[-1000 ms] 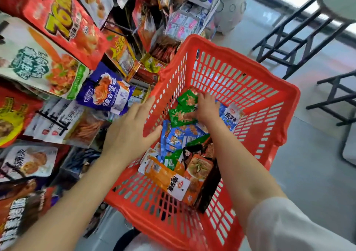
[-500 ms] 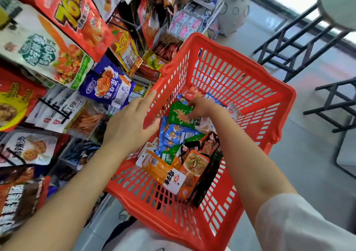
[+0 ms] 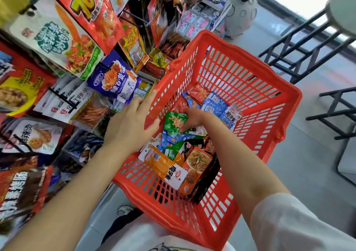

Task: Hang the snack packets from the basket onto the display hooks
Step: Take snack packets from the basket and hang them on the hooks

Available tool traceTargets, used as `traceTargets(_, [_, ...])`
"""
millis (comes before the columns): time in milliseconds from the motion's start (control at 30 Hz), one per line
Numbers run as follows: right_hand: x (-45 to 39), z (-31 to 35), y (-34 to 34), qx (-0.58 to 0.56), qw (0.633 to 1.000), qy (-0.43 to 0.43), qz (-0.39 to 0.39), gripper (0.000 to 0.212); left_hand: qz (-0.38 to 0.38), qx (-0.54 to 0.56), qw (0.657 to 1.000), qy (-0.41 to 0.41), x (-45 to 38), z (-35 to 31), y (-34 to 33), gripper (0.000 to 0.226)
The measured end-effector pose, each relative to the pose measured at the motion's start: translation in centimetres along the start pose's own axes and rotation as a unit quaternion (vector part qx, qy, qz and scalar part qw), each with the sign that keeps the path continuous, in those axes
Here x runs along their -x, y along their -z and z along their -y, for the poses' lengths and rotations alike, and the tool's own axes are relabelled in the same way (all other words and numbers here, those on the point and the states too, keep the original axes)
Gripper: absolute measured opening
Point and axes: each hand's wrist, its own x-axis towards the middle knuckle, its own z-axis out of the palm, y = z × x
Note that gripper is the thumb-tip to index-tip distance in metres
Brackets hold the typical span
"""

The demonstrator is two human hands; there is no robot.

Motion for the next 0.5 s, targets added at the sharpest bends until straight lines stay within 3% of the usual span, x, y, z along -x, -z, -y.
traceTargets(100, [-0.3,0.5,-0.6,0.057,0.997,0.002,0.043,0.109,0.000,0.000,1.000,0.004,0.0,0.0,-0.1,0.074])
traceTargets(233, [0.0,1.1,-1.1,0.171,0.985,0.015,0.026,0.107,0.001,0.004,1.000,0.002,-0.2,0.1,-0.1,0.074])
traceTargets(333, [0.7,1.0,-0.9,0.146,0.989,0.034,0.017,0.106,0.010,-0.003,1.000,0.003,-0.3,0.0,-0.1,0.074])
traceTargets(500, [0.9,0.8,-0.1,0.135,0.988,-0.002,0.072,0.116,0.015,-0.011,1.000,0.008,-0.3,-0.2,0.0,0.074])
